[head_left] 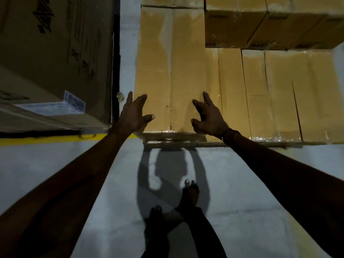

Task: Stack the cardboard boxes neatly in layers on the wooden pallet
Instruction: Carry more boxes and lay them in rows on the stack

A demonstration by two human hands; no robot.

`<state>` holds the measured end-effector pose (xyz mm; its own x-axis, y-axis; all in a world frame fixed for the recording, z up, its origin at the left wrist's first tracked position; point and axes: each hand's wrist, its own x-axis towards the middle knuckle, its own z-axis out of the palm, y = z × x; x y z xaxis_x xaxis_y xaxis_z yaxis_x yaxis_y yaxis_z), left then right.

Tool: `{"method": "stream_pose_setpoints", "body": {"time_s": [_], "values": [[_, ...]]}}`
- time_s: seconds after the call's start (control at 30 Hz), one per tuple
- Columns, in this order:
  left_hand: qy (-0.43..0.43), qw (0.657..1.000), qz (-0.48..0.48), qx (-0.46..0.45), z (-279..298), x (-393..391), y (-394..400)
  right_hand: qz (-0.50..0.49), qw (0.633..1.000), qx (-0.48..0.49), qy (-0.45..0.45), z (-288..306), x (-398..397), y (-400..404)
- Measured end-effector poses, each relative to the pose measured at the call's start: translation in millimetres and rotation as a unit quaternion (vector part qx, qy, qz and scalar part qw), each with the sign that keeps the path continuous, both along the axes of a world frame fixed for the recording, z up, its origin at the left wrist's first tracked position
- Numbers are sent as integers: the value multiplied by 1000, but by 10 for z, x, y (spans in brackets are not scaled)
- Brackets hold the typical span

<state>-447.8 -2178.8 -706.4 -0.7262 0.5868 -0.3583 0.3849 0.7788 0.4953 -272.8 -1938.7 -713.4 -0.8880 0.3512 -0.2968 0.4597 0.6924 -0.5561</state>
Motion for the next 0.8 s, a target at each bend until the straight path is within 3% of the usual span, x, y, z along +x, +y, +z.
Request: {"method": "stream_pose_setpoints", "body": {"time_s": [0.37, 0.8], "values": [[17, 997, -56, 43, -72, 260, -292, -21, 999, 28, -37, 106, 272, -242], [20, 998, -39, 35, 8, 383, -212, -4, 998, 27, -59, 123, 300, -207]]}}
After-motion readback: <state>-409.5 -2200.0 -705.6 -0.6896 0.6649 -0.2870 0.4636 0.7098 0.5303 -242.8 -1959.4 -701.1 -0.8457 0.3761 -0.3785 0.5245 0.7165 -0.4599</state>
